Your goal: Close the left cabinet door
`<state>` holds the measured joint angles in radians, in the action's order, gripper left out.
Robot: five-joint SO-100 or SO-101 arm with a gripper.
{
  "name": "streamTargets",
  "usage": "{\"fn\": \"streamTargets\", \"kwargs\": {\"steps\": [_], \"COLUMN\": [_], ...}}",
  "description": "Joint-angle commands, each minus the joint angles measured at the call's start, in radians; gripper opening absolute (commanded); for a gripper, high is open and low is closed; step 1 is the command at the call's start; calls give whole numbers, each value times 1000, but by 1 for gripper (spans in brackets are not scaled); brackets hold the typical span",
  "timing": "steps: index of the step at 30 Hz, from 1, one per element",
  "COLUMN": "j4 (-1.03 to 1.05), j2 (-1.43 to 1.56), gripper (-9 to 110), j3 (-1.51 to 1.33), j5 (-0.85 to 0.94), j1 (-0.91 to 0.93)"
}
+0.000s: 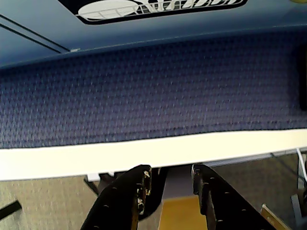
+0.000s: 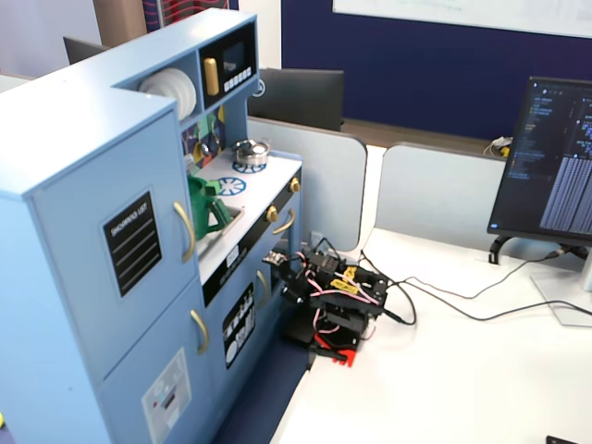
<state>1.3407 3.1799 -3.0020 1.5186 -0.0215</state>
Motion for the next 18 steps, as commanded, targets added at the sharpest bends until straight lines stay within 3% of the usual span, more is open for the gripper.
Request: {"fn": "streamTargets", "kwargs": {"steps": [1,18], "j4": [192,192], "j2": [-2,-2], "gripper": [1,5], "j3": [5,5], "j5": [-14,-9], "j1": [31,57]}}
